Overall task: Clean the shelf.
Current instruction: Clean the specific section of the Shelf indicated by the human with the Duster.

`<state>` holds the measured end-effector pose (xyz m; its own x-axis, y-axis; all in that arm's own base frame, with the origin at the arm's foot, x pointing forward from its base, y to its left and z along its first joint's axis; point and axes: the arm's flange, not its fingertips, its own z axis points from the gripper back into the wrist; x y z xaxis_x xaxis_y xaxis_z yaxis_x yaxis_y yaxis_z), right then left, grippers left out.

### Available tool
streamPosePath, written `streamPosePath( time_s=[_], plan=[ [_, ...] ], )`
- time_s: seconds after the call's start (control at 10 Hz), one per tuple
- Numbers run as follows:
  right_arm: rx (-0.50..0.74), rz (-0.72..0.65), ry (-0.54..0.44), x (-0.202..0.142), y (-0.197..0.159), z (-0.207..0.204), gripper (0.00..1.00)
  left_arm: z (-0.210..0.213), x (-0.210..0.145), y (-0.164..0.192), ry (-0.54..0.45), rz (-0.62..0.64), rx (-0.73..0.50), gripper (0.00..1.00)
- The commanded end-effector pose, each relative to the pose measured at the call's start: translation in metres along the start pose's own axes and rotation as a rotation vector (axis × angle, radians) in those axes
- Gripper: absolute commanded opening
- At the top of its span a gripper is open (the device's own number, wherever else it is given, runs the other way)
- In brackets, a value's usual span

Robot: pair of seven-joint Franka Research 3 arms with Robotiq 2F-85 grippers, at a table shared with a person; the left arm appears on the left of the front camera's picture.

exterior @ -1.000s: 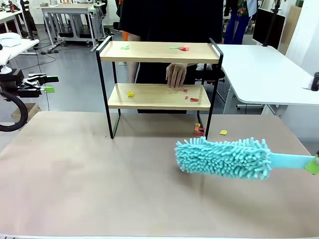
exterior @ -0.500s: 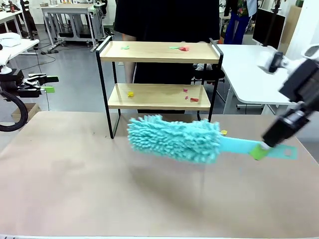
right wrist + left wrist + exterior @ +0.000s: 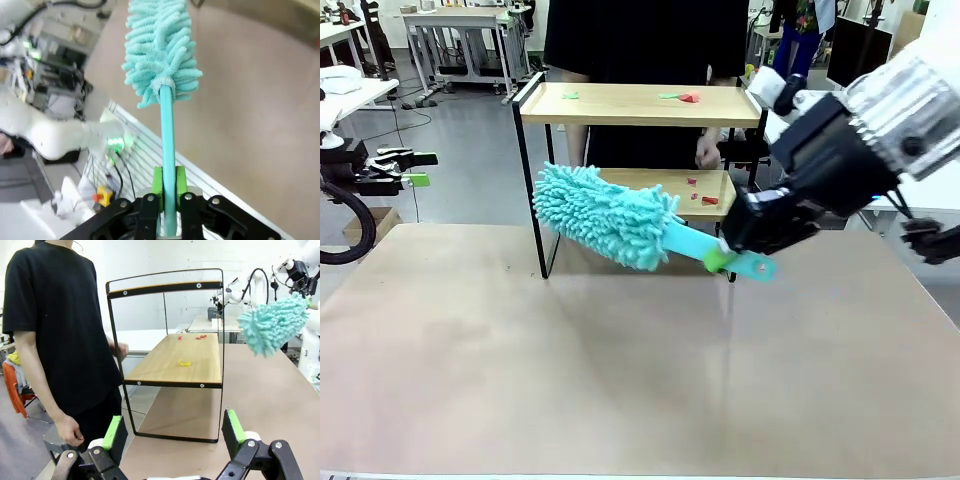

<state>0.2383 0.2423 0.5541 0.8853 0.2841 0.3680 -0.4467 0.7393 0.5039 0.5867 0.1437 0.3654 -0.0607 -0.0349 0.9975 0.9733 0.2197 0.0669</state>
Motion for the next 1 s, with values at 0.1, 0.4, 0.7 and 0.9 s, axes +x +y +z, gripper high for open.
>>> streamPosePath(
  time_s=[0.1,0.4,0.7,0.9],
  plan=[
    [0.032,-0.080,-0.047,0.021,0.014,-0.023,0.13,0.000,0.002,-0.002,0.007,-0.012,-0.005,1.00],
    [-0.004,-0.015,-0.035,0.007,0.006,-0.010,0.13,0.000,0.002,-0.002,0.007,-0.012,-0.005,1.00],
    [-0.006,-0.010,-0.031,0.010,0.005,-0.014,0.13,0.000,0.002,-0.002,0.007,-0.012,-0.005,1.00],
    [-0.017,-0.064,-0.073,0.034,0.019,-0.031,0.13,0.000,0.002,-0.002,0.007,-0.012,-0.005,1.00]
  ],
)
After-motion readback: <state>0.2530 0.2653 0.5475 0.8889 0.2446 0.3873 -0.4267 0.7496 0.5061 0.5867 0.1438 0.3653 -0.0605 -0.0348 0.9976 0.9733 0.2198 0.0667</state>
